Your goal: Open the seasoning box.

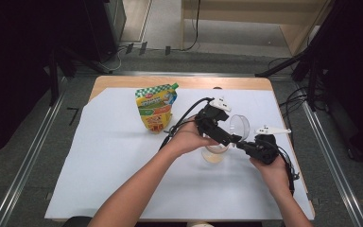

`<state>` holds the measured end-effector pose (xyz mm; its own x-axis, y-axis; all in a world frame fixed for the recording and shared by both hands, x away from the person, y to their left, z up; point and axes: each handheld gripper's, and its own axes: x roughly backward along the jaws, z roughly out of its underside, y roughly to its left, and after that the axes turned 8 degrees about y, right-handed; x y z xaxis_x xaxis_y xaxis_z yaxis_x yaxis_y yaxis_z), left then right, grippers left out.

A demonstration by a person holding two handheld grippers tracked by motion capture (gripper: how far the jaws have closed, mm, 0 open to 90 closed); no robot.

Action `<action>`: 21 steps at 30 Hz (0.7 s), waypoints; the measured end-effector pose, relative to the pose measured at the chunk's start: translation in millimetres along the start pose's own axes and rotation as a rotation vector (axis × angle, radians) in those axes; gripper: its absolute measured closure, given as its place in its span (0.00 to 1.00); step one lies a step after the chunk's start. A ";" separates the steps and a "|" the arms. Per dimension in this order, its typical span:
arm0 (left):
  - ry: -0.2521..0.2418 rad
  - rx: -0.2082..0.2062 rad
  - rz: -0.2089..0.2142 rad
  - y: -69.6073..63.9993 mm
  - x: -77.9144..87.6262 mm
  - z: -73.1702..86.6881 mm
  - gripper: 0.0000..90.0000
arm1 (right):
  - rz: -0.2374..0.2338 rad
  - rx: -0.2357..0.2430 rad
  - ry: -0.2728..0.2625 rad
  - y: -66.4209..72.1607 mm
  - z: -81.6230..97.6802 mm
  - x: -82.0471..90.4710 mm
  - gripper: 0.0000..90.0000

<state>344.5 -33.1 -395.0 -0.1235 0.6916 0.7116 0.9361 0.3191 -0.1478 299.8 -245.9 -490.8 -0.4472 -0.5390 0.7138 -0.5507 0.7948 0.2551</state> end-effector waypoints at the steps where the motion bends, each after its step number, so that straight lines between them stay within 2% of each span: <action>1: 0.000 0.001 0.003 -0.5 -0.5 -0.1 0.11 | 0.001 0.000 0.000 0.1 0.0 -0.1 1.00; 4: 0.026 -0.001 -0.003 -0.9 -0.3 0.9 0.11 | -0.002 0.001 -0.001 0.0 0.2 0.3 1.00; 9: 0.029 -0.005 0.000 -1.9 5.6 4.0 0.11 | 0.000 0.004 -0.002 -0.3 0.3 0.9 1.00; 12: 0.035 0.007 0.011 -1.1 8.9 8.7 0.11 | -0.004 -0.001 0.000 -0.2 0.5 1.9 0.99; 14: 0.037 0.023 0.020 0.1 11.7 14.4 0.15 | 0.004 0.003 -0.007 -0.2 0.9 3.6 0.99; 17: 0.045 0.018 0.031 1.7 14.9 22.7 0.18 | 0.019 0.012 -0.002 0.6 2.5 7.7 0.97; 19: 0.042 0.018 0.033 2.2 17.6 29.2 0.26 | 0.023 0.014 -0.007 1.7 4.3 11.0 0.97; 21: 0.033 0.027 0.037 3.1 20.4 35.4 0.29 | 0.027 0.017 -0.001 3.1 6.2 14.6 0.95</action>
<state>333.1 5.0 -405.2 -0.0771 0.6815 0.7278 0.9307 0.3109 -0.1926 287.2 -253.1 -483.6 -0.4623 -0.5177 0.7199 -0.5501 0.8042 0.2250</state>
